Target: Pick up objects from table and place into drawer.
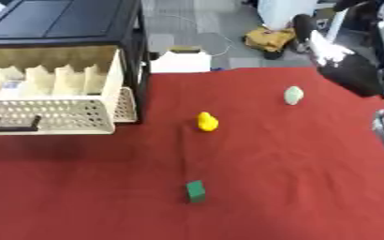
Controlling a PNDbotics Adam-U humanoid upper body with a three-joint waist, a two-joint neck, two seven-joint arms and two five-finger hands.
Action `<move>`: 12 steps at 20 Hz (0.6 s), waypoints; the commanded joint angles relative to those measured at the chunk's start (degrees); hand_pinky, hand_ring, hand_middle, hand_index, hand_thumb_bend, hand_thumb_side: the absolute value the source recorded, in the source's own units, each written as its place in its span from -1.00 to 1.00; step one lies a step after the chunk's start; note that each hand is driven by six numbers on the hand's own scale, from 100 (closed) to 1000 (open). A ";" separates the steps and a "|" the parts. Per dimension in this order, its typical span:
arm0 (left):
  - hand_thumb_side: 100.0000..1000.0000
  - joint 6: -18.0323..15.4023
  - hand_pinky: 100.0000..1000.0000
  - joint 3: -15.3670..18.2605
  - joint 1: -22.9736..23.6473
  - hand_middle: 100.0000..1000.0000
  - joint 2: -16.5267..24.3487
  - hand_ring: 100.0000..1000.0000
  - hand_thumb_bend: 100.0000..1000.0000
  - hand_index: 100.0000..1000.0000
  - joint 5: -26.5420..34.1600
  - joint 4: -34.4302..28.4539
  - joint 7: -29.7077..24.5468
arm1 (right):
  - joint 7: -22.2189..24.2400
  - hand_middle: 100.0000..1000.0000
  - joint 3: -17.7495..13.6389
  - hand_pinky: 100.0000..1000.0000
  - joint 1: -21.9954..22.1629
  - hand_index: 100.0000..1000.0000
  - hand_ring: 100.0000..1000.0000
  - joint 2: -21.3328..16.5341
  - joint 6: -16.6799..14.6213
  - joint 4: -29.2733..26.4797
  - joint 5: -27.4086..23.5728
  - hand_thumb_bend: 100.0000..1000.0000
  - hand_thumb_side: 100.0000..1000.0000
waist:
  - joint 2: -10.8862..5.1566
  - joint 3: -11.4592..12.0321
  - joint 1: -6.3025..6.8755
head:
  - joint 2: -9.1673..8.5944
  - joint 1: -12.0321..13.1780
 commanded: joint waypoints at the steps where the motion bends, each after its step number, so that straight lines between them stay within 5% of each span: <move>1: 1.00 0.24 -1.00 1.04 0.41 -1.00 -1.07 -1.00 -0.80 0.61 1.95 -0.68 4.53 | 3.16 0.01 1.03 0.30 -1.35 0.56 0.36 -4.18 0.06 -0.95 0.76 -0.14 0.78 | -1.11 0.08 -0.06 | 0.32 -0.13; 12: 1.00 0.90 -1.00 -0.25 3.36 -1.00 -5.07 -1.00 -0.86 0.59 3.27 -0.68 6.09 | 13.85 0.02 5.46 0.39 -3.38 0.65 0.44 -8.40 -2.43 -0.95 -1.32 0.09 0.87 | -1.58 0.52 -0.70 | 0.22 -0.16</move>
